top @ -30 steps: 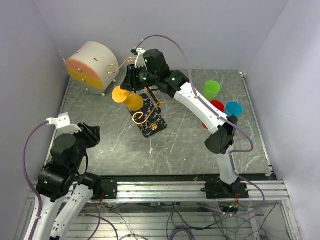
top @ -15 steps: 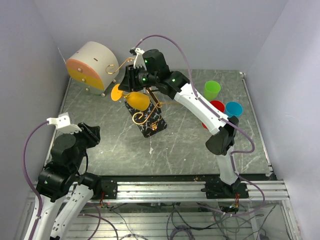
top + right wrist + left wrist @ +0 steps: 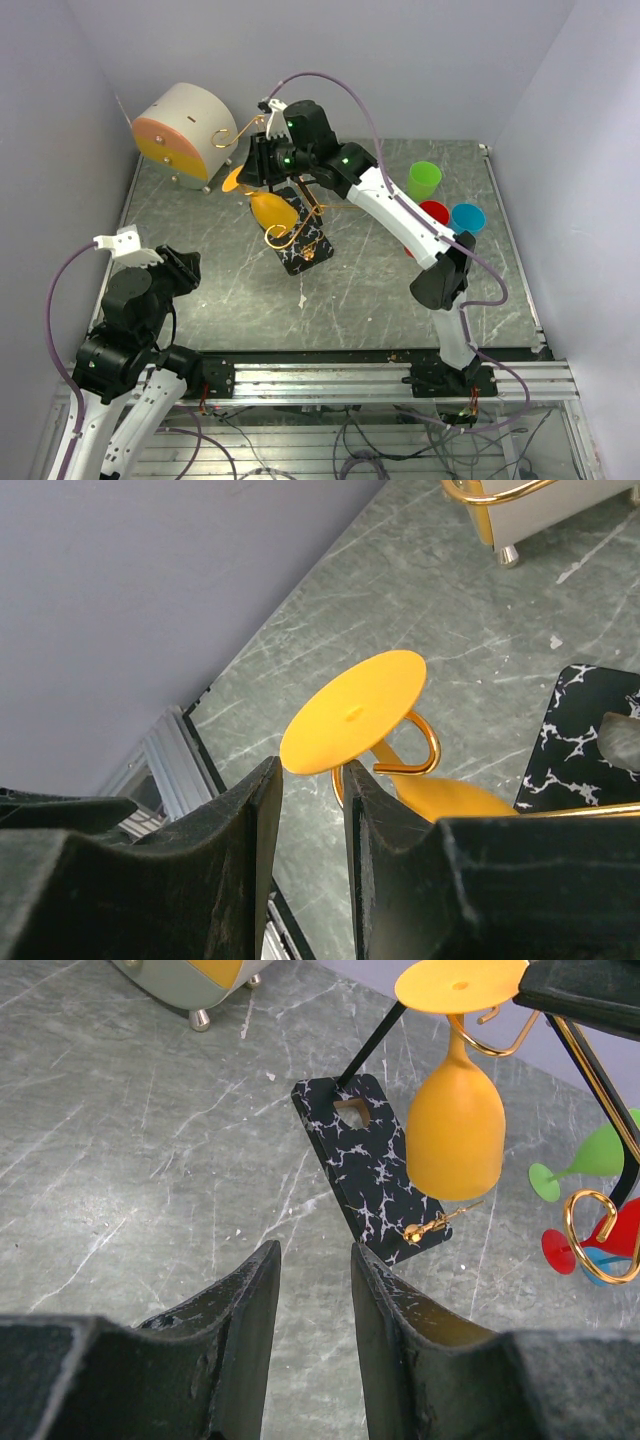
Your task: Take the wine glass off the wine glass rack
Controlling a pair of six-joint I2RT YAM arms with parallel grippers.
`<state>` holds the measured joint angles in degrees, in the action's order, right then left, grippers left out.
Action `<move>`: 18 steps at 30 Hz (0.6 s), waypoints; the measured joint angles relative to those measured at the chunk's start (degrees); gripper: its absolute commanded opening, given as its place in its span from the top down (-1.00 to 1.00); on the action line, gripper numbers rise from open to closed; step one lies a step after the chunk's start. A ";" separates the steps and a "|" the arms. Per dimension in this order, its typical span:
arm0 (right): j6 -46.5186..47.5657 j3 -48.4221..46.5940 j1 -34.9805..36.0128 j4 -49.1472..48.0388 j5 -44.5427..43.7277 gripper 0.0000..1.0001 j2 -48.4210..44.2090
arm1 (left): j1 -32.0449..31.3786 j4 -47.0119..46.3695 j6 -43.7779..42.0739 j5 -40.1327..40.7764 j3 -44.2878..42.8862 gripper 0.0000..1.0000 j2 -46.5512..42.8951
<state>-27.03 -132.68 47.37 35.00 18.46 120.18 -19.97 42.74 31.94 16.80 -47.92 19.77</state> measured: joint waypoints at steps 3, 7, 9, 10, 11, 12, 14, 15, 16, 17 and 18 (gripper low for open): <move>0.02 -0.28 0.00 0.02 -0.07 0.37 0.68 | 0.00 0.00 0.00 0.00 0.00 0.10 0.00; 0.00 -0.28 0.00 0.33 -0.76 0.37 1.27 | 0.00 0.00 0.00 0.00 0.00 0.10 0.00; 0.00 -0.28 0.00 0.46 -1.25 0.36 1.38 | 0.00 0.00 0.00 0.00 0.00 0.09 0.00; -0.02 -0.28 0.00 0.48 -1.33 0.36 1.42 | 0.00 0.00 0.00 0.00 0.00 0.09 0.00; -0.02 -0.28 0.00 0.50 -1.44 0.36 1.42 | 0.00 0.00 0.00 0.00 0.00 0.10 0.00; -0.02 -0.28 0.00 0.50 -1.55 0.36 1.42 | 0.00 0.00 0.00 0.00 0.00 0.10 0.00; -0.04 -0.28 0.00 0.50 -1.75 0.36 1.42 | 0.00 0.00 0.00 0.00 0.00 0.10 0.00; -0.02 -0.28 0.00 0.50 -1.77 0.36 1.42 | 0.00 0.00 0.00 0.00 0.00 0.10 -0.02; -0.04 -0.28 0.00 0.50 -1.79 0.36 1.44 | 0.00 0.00 0.00 0.00 0.00 0.09 -0.02; -0.04 -0.28 0.00 0.50 -1.81 0.36 1.44 | 0.00 0.00 0.00 0.00 0.00 0.10 -0.02; -0.09 -0.31 0.00 0.50 -1.97 0.36 1.44 | 0.00 0.00 0.00 0.00 0.00 0.10 -0.02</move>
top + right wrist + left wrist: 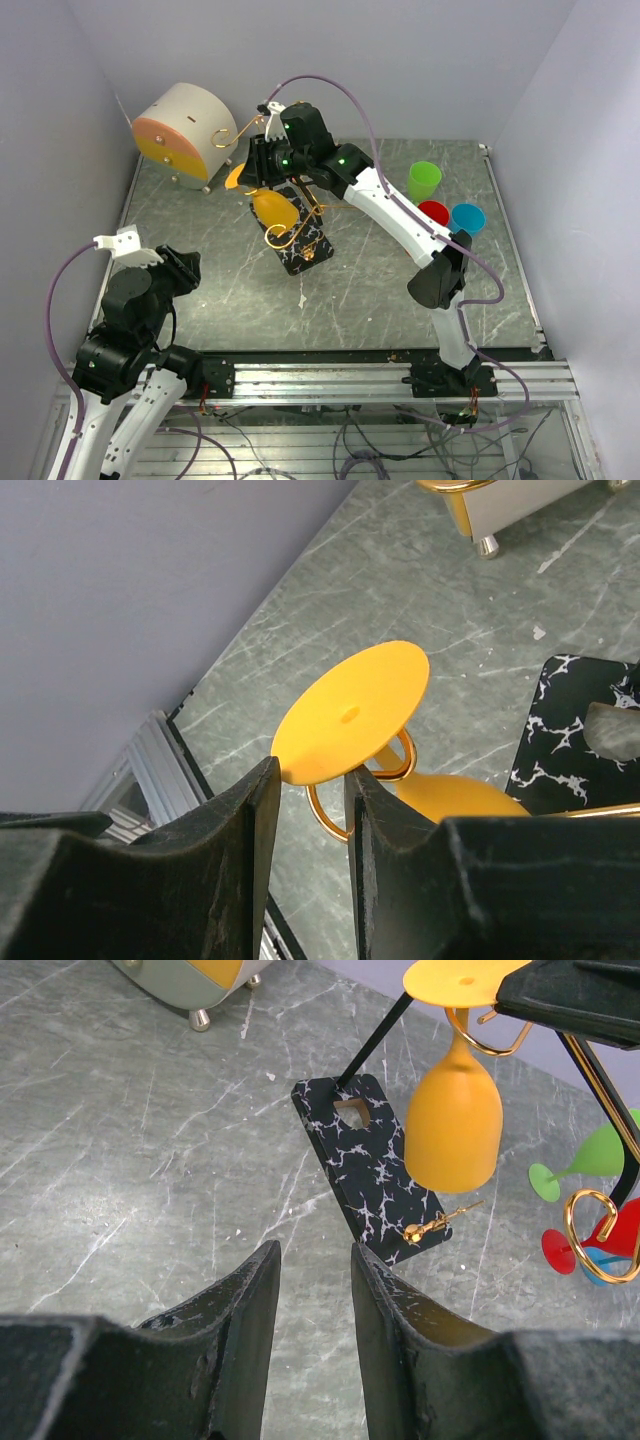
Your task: Take the wine glass off the wine glass rack
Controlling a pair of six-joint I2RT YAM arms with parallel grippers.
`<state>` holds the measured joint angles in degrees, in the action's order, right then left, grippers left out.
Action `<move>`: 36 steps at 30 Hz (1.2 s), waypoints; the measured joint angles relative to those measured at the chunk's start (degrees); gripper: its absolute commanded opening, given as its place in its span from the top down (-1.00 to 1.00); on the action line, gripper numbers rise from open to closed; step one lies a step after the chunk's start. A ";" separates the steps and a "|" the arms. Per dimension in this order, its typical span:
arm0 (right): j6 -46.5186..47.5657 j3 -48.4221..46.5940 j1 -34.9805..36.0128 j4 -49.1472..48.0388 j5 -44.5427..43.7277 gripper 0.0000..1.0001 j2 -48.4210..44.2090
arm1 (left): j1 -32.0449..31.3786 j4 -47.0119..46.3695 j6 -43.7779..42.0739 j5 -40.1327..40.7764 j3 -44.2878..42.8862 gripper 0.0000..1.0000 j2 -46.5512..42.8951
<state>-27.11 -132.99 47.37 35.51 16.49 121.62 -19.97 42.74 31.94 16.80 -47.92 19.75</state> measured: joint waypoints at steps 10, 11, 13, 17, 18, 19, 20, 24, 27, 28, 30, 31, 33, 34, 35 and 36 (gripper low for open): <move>-1.38 1.92 -0.15 -2.43 -0.81 0.09 -0.20 | 0.00 0.00 0.00 0.00 0.00 0.09 -0.07; -1.40 1.97 -0.15 -2.82 -0.83 0.09 -0.20 | 0.00 0.00 0.00 0.00 0.00 0.10 -0.04; -1.44 1.97 -0.17 -2.95 -0.85 0.08 -0.20 | 0.00 0.00 0.00 0.00 0.00 0.10 -0.07; -1.60 2.43 -0.17 -3.34 -0.96 0.08 -0.39 | 0.00 0.02 0.00 0.00 0.00 0.10 -0.11; -1.62 2.54 -0.17 -3.50 -1.09 0.09 -0.42 | 0.00 0.00 0.00 0.00 0.00 0.09 -0.15; -1.62 2.64 -0.17 -3.56 -1.33 0.09 -0.52 | 0.00 0.02 0.00 0.00 0.00 0.10 -0.17; -1.62 2.75 -0.17 -3.56 -1.51 0.08 -0.66 | 0.00 0.00 0.00 0.00 0.00 0.09 -0.22; -1.64 3.02 -0.26 -3.52 -2.29 0.07 -1.05 | 0.00 0.02 0.00 0.00 0.00 0.09 -0.31; -1.84 3.98 -0.44 -3.63 -2.64 0.02 -1.77 | 0.00 0.00 0.00 0.00 0.00 0.09 -0.31; -1.88 4.33 -0.50 -3.72 -2.80 0.00 -2.08 | 0.00 0.02 0.00 0.00 0.00 0.10 -0.31; -2.16 5.38 -0.63 -4.02 -2.99 -0.01 -2.80 | 0.00 0.00 0.00 0.00 0.00 0.10 -0.31; -2.27 5.77 -0.68 -4.26 -3.02 -0.01 -3.08 | 0.00 0.02 0.00 0.00 0.00 0.10 -0.31; -2.49 6.14 -0.76 -4.44 -2.99 -0.01 -3.39 | 0.00 0.02 0.00 0.00 0.00 0.10 -0.31; -2.54 6.14 -0.81 -4.55 -2.97 0.01 -3.41 | 0.00 0.02 0.00 0.00 0.00 0.10 -0.31; -2.60 6.14 -0.81 -4.66 -2.93 0.02 -3.41 | 0.00 0.02 0.00 0.00 0.00 0.09 -0.31; -2.67 6.14 -0.81 -4.83 -2.75 0.03 -3.41 | 0.00 0.00 0.00 0.00 0.00 0.10 -0.31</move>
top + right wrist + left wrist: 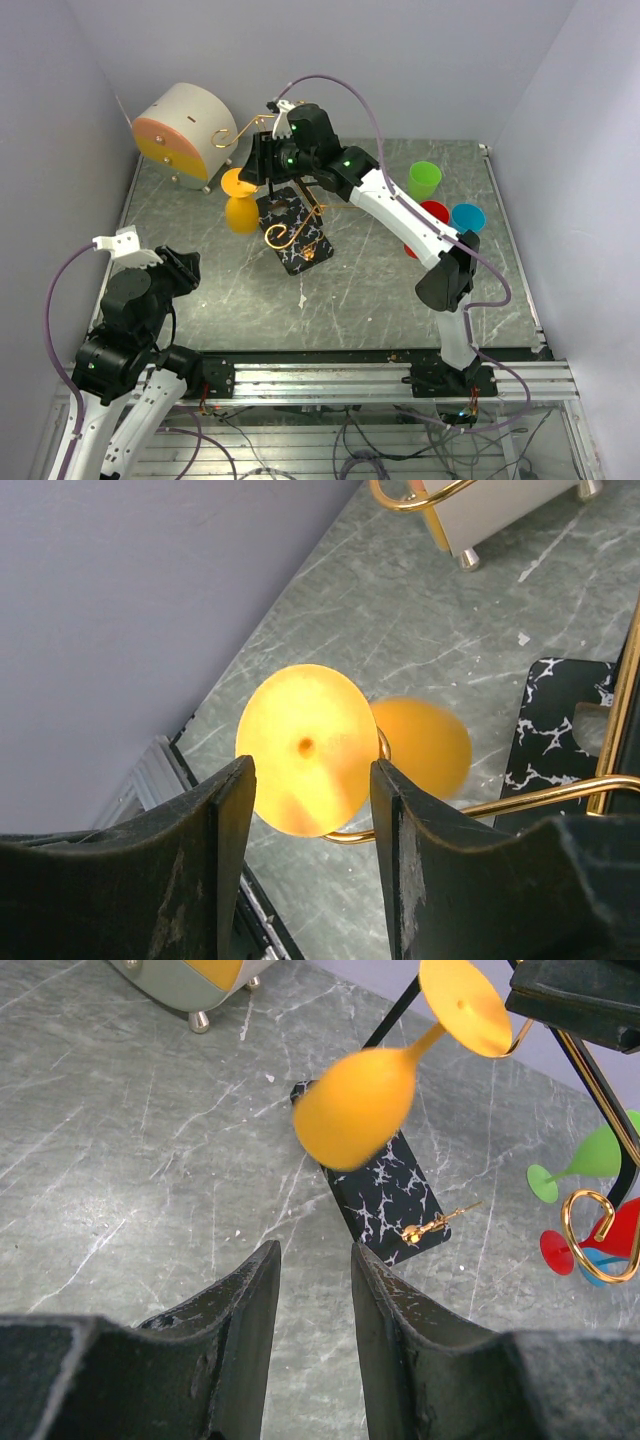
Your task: Take the wine glass off the wine glass rack
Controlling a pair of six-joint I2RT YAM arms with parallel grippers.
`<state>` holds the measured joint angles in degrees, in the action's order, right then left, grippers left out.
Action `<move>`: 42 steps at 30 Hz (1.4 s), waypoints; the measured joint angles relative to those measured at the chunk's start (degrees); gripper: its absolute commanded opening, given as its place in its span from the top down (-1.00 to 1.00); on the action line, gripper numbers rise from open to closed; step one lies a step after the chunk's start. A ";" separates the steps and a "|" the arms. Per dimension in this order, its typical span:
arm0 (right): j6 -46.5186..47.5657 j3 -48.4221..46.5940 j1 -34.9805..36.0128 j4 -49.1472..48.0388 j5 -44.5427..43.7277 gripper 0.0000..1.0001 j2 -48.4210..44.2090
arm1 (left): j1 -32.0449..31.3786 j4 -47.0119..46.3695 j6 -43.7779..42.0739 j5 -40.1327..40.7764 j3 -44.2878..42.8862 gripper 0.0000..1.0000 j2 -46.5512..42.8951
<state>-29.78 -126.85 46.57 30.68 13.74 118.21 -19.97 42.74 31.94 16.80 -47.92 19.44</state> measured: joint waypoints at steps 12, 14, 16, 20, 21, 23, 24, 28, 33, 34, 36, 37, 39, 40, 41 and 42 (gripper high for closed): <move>-0.24 -1.22 0.02 0.17 0.76 0.07 0.02 | 0.00 0.00 0.00 0.00 0.00 0.10 -0.02; 0.00 -1.99 0.00 1.31 -0.94 0.08 0.04 | 0.00 0.00 0.00 0.00 0.00 0.10 -0.02; 0.28 -3.06 0.00 2.25 -2.40 0.08 0.13 | 0.00 0.00 0.00 0.00 0.00 0.10 -0.02; 0.68 -3.65 0.00 3.02 -3.56 0.09 0.17 | 0.00 0.00 0.00 0.00 0.00 0.10 -0.02; 0.74 -3.69 0.00 3.30 -3.58 0.10 0.35 | 0.00 0.00 0.00 0.00 0.00 0.10 -0.02; 0.92 -4.11 0.00 3.69 -3.54 0.11 0.94 | 0.00 0.00 0.00 0.00 0.00 0.10 -0.02; 0.98 -4.28 0.00 3.93 -3.50 0.11 1.31 | 0.00 0.00 0.00 0.00 0.00 0.10 -0.02; 1.33 -4.35 0.00 4.63 -3.13 0.14 2.58 | 0.00 0.00 0.00 0.00 0.00 0.10 0.00; 1.49 -4.37 0.00 4.70 -2.40 0.18 2.73 | 0.00 0.00 0.00 0.00 0.00 0.11 0.00; 1.49 -4.37 0.00 4.70 -2.40 0.18 2.73 | 0.00 0.00 0.00 0.00 0.00 0.11 0.00; 1.51 -4.37 0.00 4.74 -2.23 0.20 2.73 | 0.00 0.00 0.00 0.00 0.00 0.11 0.00; 1.51 -4.37 0.00 4.72 -2.08 0.20 2.73 | 0.00 0.00 0.00 0.00 0.00 0.11 0.00; 1.49 -4.28 0.00 4.72 -1.60 0.22 2.73 | 0.00 0.00 0.00 0.00 0.00 0.11 0.00; 1.49 -4.20 0.00 4.70 -1.38 0.23 2.73 | 0.00 0.00 0.00 0.00 0.00 0.11 0.00; 1.49 -4.17 0.00 4.68 -1.20 0.23 2.73 | 0.00 0.00 0.00 0.00 0.00 0.11 0.00; 1.49 -4.11 0.00 4.57 -1.09 0.25 2.71 | 0.00 0.00 0.00 0.00 0.00 0.11 0.00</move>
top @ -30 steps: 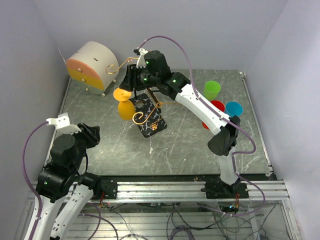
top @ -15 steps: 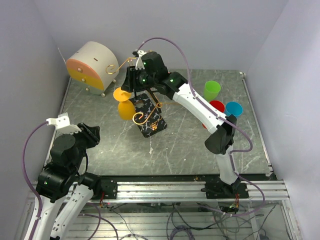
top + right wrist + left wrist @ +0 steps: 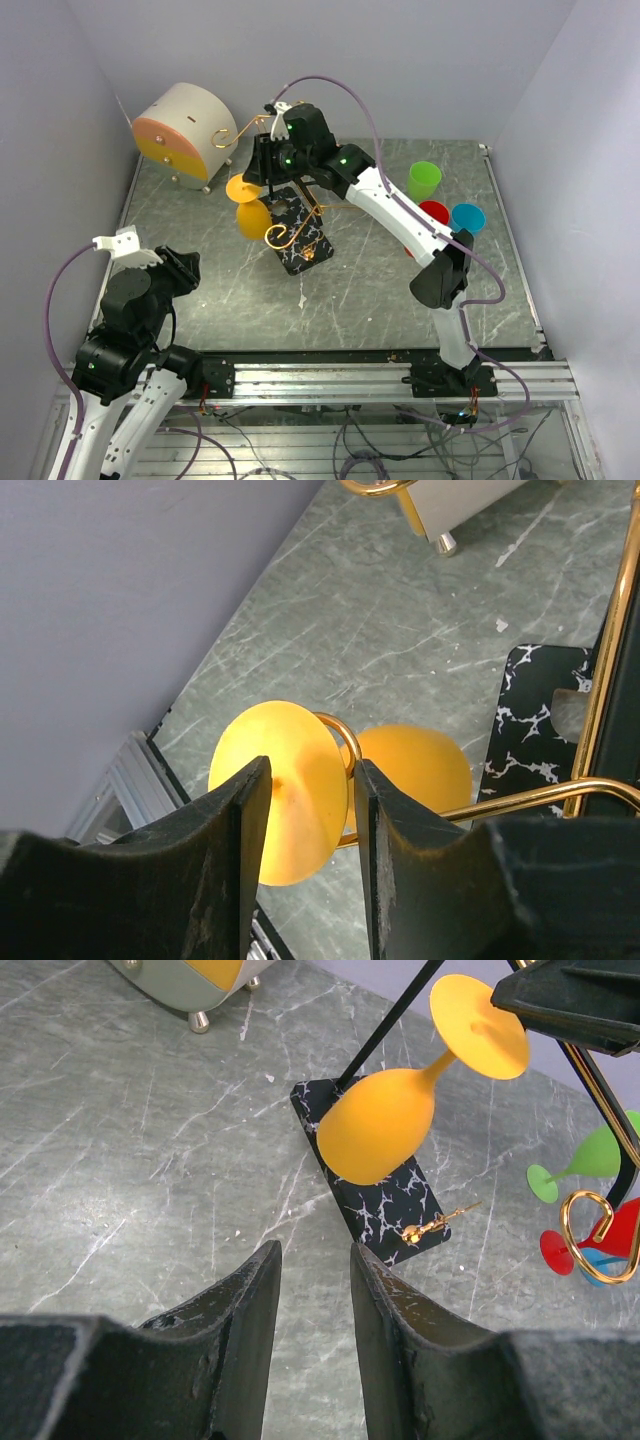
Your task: Take the wine glass off the wine glass rack
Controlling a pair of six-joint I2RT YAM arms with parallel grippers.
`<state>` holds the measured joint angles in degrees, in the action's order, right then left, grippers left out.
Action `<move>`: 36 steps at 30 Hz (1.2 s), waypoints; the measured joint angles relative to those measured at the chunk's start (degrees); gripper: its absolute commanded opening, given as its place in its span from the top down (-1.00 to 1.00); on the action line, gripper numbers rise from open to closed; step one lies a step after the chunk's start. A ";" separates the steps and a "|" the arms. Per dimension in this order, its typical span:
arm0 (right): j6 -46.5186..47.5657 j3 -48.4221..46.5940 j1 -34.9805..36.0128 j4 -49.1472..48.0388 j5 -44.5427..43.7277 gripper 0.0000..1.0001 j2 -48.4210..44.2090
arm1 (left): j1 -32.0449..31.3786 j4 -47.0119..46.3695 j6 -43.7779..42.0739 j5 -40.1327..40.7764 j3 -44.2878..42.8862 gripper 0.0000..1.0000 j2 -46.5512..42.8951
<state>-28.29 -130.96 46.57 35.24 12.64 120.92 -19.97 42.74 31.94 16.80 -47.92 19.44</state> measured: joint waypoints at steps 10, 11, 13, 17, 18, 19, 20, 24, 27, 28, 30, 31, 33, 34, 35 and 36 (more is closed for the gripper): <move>-0.26 1.88 -0.57 -1.11 0.94 0.65 -0.66 | 0.00 0.00 0.00 0.00 0.00 0.11 0.00; -0.26 1.92 -0.59 -1.14 1.03 0.66 -0.68 | 0.00 0.00 0.00 0.00 0.00 0.11 0.00; -0.31 2.14 -0.59 -1.11 1.29 0.66 -0.87 | 0.00 0.00 0.00 0.00 0.00 0.11 0.00; -0.42 2.19 -0.48 -1.62 1.84 0.65 -1.20 | 0.00 0.00 0.00 0.00 0.00 0.11 0.00; -0.42 2.21 -0.46 -1.66 1.99 0.64 -1.31 | 0.00 0.00 0.00 0.00 0.00 0.11 0.00; -0.42 2.23 -0.42 -1.73 2.12 0.63 -1.33 | 0.00 0.00 0.00 0.00 0.00 0.11 0.00; -0.44 2.36 -0.37 -1.92 2.27 0.61 -1.44 | 0.00 0.00 0.00 0.00 0.00 0.11 0.00; -0.52 2.73 -0.37 -2.32 2.80 0.55 -1.66 | 0.00 0.00 0.00 0.00 0.00 0.11 0.00; -0.66 2.84 -0.37 -2.45 3.28 0.55 -1.66 | 0.00 0.00 0.00 0.00 0.00 0.11 0.00; -0.70 2.84 -0.37 -2.56 3.48 0.57 -1.66 | 0.00 0.00 0.00 0.00 0.00 0.11 0.00; -0.87 2.84 -0.35 -2.80 3.82 0.65 -1.66 | 0.00 0.00 0.00 0.00 0.00 0.11 0.00; -0.94 2.84 -0.35 -2.86 3.96 0.71 -1.66 | 0.00 0.00 0.00 0.00 0.00 0.11 0.00; -1.09 2.89 -0.35 -2.97 4.15 0.85 -1.66 | 0.00 0.00 0.00 0.00 0.00 0.11 0.00; -1.16 3.06 -0.35 -3.23 4.26 0.87 -1.66 | 0.00 0.00 0.00 0.00 0.00 0.11 0.00; -1.36 3.15 -0.33 -3.50 4.44 0.88 -1.66 | 0.00 0.00 0.00 0.00 0.00 0.11 0.00; -1.38 3.17 -0.33 -3.74 4.59 0.86 -1.66 | 0.00 0.00 0.00 0.02 0.00 0.11 0.00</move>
<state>-29.67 -127.79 46.24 31.51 17.23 119.26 -19.97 42.74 31.94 16.82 -47.92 19.44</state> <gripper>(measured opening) 0.076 0.448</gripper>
